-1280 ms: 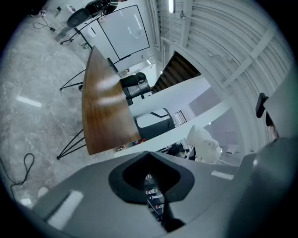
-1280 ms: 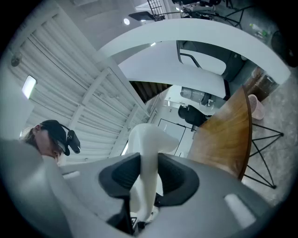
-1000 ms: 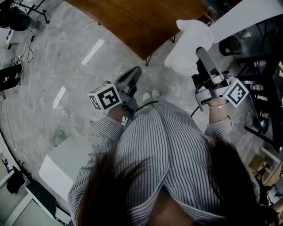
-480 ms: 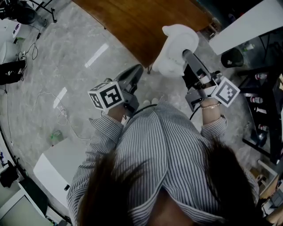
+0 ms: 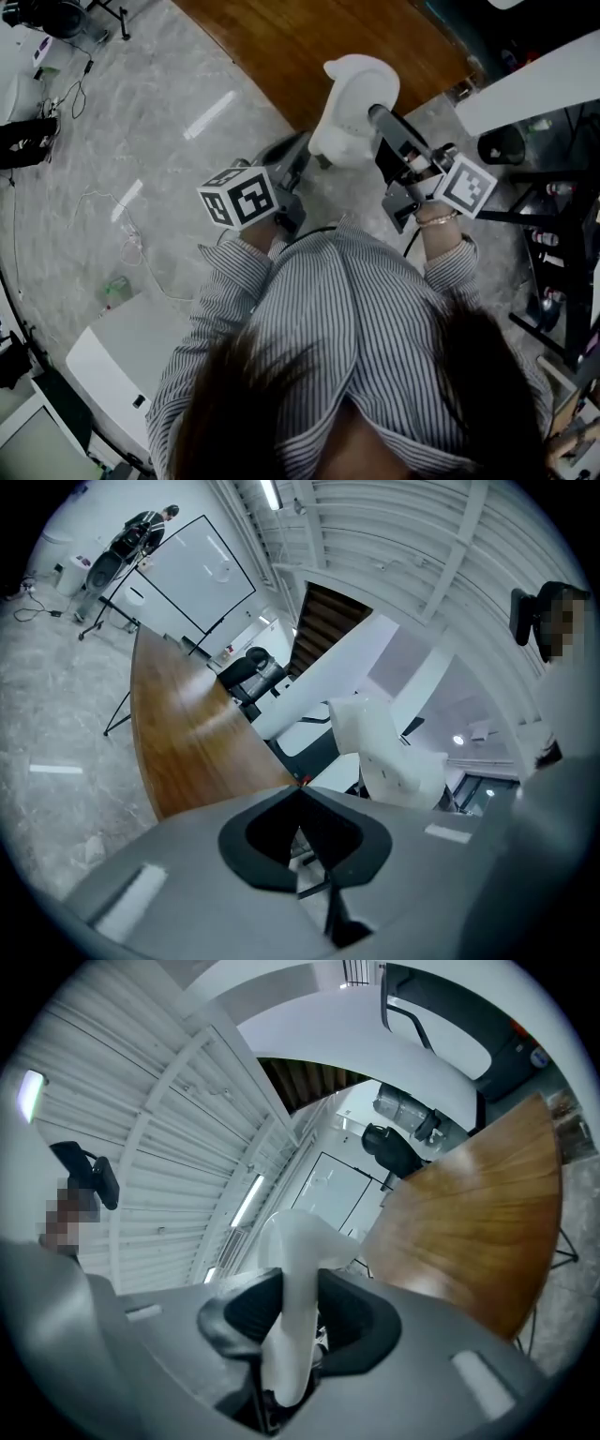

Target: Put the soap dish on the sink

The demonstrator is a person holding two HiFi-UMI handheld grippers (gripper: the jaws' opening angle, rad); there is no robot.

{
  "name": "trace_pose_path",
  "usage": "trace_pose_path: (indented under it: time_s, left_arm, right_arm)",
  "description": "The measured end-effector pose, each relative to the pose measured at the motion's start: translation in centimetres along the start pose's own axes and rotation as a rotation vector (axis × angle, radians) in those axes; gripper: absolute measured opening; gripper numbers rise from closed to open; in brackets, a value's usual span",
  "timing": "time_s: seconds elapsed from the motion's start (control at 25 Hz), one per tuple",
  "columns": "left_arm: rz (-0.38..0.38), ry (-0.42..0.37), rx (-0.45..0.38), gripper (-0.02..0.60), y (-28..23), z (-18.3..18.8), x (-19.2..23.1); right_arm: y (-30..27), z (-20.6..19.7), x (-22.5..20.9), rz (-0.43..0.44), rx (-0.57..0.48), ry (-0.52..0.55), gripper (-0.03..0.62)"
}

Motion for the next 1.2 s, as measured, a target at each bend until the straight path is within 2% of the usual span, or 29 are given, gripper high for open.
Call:
trace_pose_path:
  time_s: [0.16,0.36,0.64,0.88,1.0,1.2]
  left_arm:
    - [-0.018,0.006,0.006,-0.006,-1.7,4.1,4.3]
    - [-0.026,0.006,0.053,-0.006,-3.9,10.8,10.9]
    - [-0.025,-0.040,0.150,-0.006,-6.4,24.0,21.8]
    - [-0.051,-0.043,0.232,-0.006,-8.7,25.0,24.6]
    - [-0.055,-0.016,0.255,-0.006,-10.5,26.1,27.0]
    - [-0.034,0.011,0.291,-0.006,-12.5,25.7,28.9]
  right_arm:
    - [-6.1,1.0,-2.1,-0.028,-0.007,-0.020,0.115]
    - [-14.3,2.3,-4.8,-0.062,-0.022,-0.044,0.115]
    - [-27.9,5.6,-9.0,-0.118,-0.059,-0.053,0.115]
    - [-30.6,6.4,-11.5,-0.192,-0.091,-0.027,0.115]
    - [-33.1,7.1,-13.8,-0.230,-0.073,-0.027,0.115]
    - [-33.9,7.6,-16.8,-0.279,-0.070,-0.043,0.115]
Point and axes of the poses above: the fingertips, and each gripper's own axes: y backward along the fingers, x to its left, z out of its top, the point moved 8 cm from there along y, backward along the fingers, and after that the axes turned 3 degrees about x, right-handed, at the moved point
